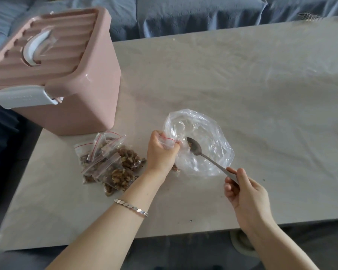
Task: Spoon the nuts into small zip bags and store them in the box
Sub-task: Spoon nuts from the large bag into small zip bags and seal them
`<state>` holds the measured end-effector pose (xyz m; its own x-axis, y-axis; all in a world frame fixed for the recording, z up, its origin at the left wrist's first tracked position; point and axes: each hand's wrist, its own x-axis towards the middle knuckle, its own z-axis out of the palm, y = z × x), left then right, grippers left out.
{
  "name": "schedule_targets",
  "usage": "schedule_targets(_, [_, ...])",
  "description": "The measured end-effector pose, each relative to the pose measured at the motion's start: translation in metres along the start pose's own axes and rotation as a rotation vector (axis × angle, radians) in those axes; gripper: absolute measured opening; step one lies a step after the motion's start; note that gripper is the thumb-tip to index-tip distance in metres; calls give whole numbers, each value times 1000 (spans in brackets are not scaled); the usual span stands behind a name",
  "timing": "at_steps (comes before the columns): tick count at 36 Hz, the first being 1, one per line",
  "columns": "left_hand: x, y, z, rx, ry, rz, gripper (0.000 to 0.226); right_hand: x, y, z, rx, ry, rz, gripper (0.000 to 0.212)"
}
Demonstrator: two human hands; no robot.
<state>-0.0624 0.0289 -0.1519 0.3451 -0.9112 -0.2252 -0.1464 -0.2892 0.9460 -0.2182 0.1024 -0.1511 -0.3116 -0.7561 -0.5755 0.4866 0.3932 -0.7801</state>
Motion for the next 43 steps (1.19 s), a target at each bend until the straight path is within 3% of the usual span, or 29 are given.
schedule_targets(5, [0,-4,-10,128,44,64,27,-4,-12,-7,26,-4,-33,30])
schedule_targets(14, [0,-11,-24,324,11,49,16,-16,-13,-13,-340,24,-367,30])
schedule_targets(17, [-1,-8,-21,258,12,-3,16,-17,-7,-10,-445,25,-410,31])
schedule_targets(22, [-3,-1,-11,-70,-5,-166,24,-20,3,-7,-548,11,-462,30])
schedule_targets(26, [-5,10,0,-231,-12,-214,20,-22,9,-8,-528,8,-419,30])
schedule_targets(30, [-6,8,9,-223,-51,-175,20,-21,9,-9,-422,25,-325,31])
schedule_targets(36, [-11,13,-2,43,-33,18,30,-15,6,-12,-124,23,-70,29])
schedule_targets(43, [7,8,-26,476,-20,181,20,-10,-1,-13,-59,27,-43,29])
